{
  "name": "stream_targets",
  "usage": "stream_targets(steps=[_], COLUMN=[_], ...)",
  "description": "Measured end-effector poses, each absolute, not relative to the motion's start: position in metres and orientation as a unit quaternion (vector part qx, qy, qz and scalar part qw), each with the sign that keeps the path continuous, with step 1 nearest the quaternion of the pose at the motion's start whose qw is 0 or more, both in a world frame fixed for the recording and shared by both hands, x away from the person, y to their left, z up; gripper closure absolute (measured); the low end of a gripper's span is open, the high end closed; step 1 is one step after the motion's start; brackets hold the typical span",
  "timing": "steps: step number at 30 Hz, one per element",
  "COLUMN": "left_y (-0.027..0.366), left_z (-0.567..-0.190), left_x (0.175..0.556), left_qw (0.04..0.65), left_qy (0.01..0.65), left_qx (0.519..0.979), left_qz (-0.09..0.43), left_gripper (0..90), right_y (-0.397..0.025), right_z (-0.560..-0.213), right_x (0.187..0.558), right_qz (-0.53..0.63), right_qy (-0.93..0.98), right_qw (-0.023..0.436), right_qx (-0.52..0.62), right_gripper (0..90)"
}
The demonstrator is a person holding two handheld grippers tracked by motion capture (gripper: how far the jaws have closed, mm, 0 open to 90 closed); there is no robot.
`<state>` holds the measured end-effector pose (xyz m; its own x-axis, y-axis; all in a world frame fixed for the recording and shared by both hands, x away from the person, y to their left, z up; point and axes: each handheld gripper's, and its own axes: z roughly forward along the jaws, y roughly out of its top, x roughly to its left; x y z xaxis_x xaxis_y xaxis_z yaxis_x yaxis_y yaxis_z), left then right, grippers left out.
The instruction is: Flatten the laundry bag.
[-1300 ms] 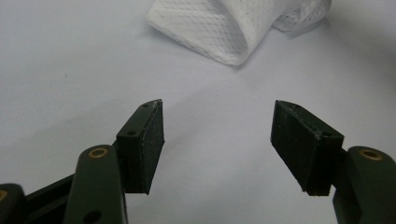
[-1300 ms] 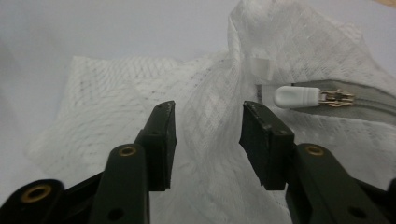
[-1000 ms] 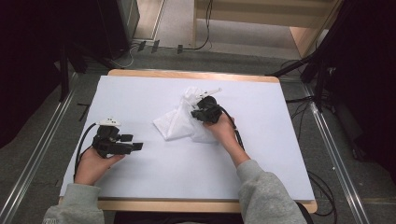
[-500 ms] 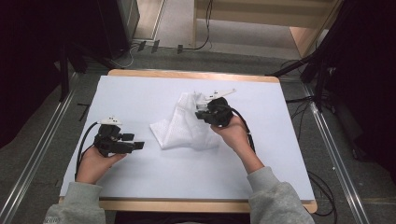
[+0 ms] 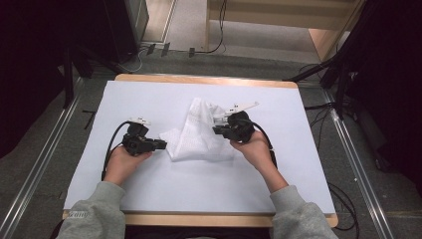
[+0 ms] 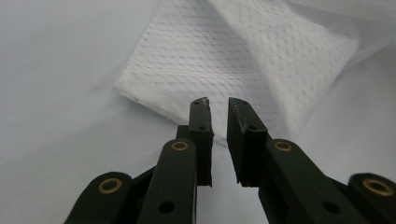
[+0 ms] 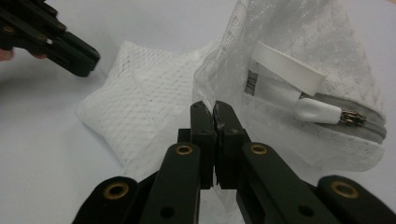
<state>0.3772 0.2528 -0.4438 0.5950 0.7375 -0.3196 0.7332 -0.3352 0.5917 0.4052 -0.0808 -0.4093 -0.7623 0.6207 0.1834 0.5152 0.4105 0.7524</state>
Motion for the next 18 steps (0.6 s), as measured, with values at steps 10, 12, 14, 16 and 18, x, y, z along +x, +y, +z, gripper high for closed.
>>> stream_targets(steps=[10,12,14,16,18], left_y=[0.242,0.242,0.241,0.241,0.241], left_z=[-0.454,-0.454,-0.454,-0.454,-0.454], left_x=[0.39,0.391,0.391,0.392,0.392], left_qw=[0.34,0.337,0.334,0.334,0.333], left_qy=[0.451,0.45,0.447,0.448,0.448], left_qx=[0.825,0.827,0.83,0.829,0.83], left_qz=[-0.008,-0.008,-0.006,-0.005,-0.004], left_gripper=[84.3,85.5,85.9,86.2,86.3], right_y=[-0.098,-0.103,-0.108,-0.113,-0.118], right_z=[-0.405,-0.405,-0.405,-0.405,-0.406], right_x=[0.38,0.373,0.366,0.358,0.35], right_qz=[0.437,0.439,0.439,0.439,0.439], right_qy=[0.831,0.83,0.83,0.83,0.83], right_qw=[0.053,0.051,0.049,0.048,0.046], right_qx=[0.341,0.341,0.339,0.34,0.34], right_gripper=[89.5,89.5,89.5,89.5,89.5])
